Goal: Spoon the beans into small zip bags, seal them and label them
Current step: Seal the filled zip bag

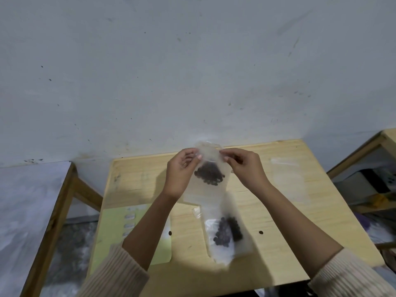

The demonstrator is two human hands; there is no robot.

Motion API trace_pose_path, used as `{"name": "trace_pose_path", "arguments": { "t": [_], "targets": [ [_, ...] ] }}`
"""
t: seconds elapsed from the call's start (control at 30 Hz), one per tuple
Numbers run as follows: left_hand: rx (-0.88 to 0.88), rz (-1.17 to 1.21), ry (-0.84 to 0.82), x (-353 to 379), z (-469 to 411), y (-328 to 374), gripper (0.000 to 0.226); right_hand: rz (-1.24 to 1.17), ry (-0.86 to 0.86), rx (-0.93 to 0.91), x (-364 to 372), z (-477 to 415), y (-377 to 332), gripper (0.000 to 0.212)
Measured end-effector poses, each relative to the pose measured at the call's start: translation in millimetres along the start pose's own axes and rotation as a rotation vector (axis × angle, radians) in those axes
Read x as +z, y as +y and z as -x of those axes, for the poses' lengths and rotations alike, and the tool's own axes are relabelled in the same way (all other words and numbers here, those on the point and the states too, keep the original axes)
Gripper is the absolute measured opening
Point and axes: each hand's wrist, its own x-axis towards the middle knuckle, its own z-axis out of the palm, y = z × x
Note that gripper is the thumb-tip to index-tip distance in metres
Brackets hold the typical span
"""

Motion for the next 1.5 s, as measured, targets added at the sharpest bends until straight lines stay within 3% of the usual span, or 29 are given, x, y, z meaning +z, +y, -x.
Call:
{"name": "trace_pose_path", "arguments": {
  "t": [0.1,0.27,0.47,0.73,0.87,1.03,1.33,1.43,1.5],
  "targets": [
    [-0.018,0.094,0.064,-1,-3,6,0.007,-0.112,0.026,-0.023,-4,2,-5,0.022],
    [-0.024,0.169,0.122,3,-1,7,0.007,-0.213,0.037,-0.025,-4,7,-5,0.024],
    [-0.018,0.113,0.128,11,9,6,0.009,-0.062,0.056,0.006,3,12,-1,0.026],
    [-0.015,0.085,0.083,13,20,5,0.012,0.107,-0.079,0.012,10,15,-5,0.003],
    [-0.021,0.074,-0.014,13,25,3,0.011,0.109,-0.025,0.023,12,16,-5,0.007],
    [-0.051,0.057,-0.014,10,24,5,0.014,0.1,-0.018,0.038,19,17,-5,0.01],
    [-0.054,0.051,-0.025,14,23,9,0.016,0.039,0.054,0.075,25,18,-5,0.013],
    [-0.051,0.074,0.032,13,25,9,0.018,-0.047,0.031,0.083,20,16,0,0.009],
    [-0.075,0.097,0.082,11,25,6,0.019,-0.141,0.0,0.088,12,16,7,0.019]
  ]
}}
